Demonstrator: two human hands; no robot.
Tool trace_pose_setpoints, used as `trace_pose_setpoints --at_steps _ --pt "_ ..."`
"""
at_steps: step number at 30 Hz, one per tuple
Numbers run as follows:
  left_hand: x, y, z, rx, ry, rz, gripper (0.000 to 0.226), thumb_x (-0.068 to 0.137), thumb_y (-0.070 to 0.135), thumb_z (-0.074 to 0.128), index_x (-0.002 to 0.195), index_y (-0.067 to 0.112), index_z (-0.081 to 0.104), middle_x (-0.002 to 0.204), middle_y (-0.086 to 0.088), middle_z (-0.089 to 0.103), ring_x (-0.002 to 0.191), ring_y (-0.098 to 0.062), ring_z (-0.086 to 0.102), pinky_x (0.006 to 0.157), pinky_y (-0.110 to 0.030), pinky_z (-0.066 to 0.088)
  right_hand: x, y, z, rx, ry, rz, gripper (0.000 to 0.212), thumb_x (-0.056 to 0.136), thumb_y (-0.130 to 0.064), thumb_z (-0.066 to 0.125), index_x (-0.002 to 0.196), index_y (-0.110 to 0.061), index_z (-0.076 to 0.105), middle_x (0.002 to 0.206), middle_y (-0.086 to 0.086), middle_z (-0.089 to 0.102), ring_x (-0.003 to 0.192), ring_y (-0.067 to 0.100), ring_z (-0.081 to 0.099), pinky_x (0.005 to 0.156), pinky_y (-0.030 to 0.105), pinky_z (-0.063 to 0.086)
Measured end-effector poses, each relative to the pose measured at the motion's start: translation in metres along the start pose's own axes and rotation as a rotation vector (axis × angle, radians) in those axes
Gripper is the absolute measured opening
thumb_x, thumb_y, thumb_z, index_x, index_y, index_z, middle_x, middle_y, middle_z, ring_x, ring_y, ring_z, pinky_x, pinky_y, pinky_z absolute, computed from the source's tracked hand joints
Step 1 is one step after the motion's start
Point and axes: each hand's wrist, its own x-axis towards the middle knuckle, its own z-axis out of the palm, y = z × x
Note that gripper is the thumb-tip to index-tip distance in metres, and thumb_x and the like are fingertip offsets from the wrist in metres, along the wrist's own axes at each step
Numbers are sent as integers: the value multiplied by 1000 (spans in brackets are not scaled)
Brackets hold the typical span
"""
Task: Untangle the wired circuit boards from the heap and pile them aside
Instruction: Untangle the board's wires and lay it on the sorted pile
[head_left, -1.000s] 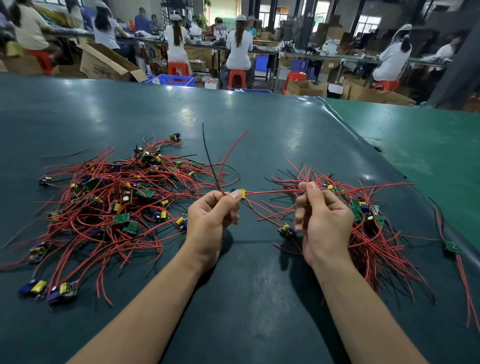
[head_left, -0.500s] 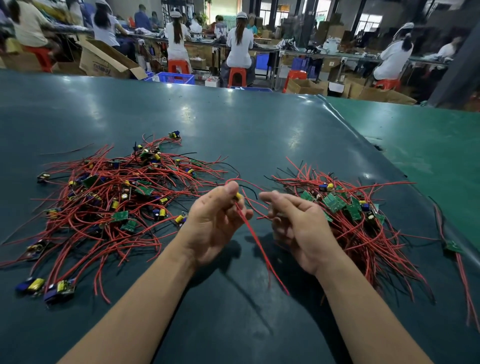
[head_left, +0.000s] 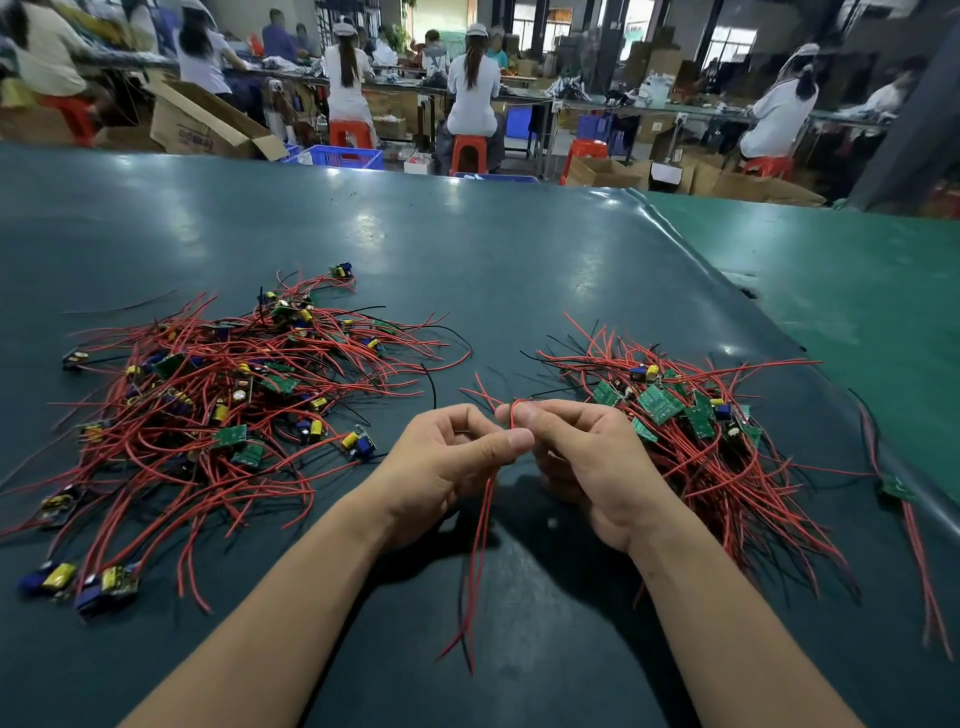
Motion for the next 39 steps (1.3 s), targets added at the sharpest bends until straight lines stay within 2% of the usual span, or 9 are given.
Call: trace_pose_setpoints --at_steps 4,8,11,13,17,25,30,35,39 --pt "-1 0 -1 38 -45 -30 34 60 25 82 71 14 51 55 -1 47 45 -10 35 49 -24 28 -1 -2 3 52 -23 30 25 67 -34 78 80 -13 77 62 5 49 45 8 32 44 20 20" --pt "-2 2 0 75 -70 -59 24 75 37 69 82 14 67 48 3 44 38 -7 39 51 -25 34 1 -3 3 133 47 23 18 64 -26 79 77 -15 76 56 -1 58 39 6 39 39 14 25" --pt "-3 4 0 58 -79 -85 20 80 31 66 81 10 68 47 6 35 37 -4 32 53 -28 19 0 -5 2 198 39 1 18 68 -17 76 86 -14 76 54 -6 58 40 6 47 36 15 32" --pt "-3 4 0 32 -99 -82 18 81 21 67 79 4 62 44 8 39 35 -3 34 46 -19 27 0 -3 3 172 20 -31 17 75 -9 73 89 -18 75 58 -6 55 44 9 45 38 16 32" --pt "-2 3 -1 23 -103 -67 9 76 14 60 70 7 62 57 0 58 43 -7 45 51 -23 45 -1 0 7 -56 120 -203 13 85 4 69 89 -9 70 56 -10 58 40 -1 45 40 9 34" --pt "-3 0 -3 -4 -171 -74 12 61 23 67 62 11 68 63 -11 52 67 -24 37 65 -29 48 4 1 4 187 204 -229 14 90 -3 64 81 -14 66 49 -8 44 34 5 26 37 16 19" --pt "-2 1 -1 -18 -185 -64 15 63 26 68 63 11 70 60 -5 58 58 -18 47 68 -32 50 9 7 3 -56 402 -354 16 86 -9 73 75 -17 66 55 -10 56 45 2 42 45 14 35" --pt "-6 2 -1 2 -240 -59 12 59 23 68 59 11 69 62 -6 63 57 -18 51 63 -25 44 11 5 -2 89 348 -340 18 90 -7 68 77 -19 67 57 -4 54 36 6 35 37 16 28" --pt "-7 4 0 7 -237 -63 15 59 24 68 60 10 69 63 -6 63 59 -20 47 61 -22 45 12 5 -6 -163 494 -509 20 91 -8 67 84 -27 68 70 -7 58 52 16 45 55 24 36"
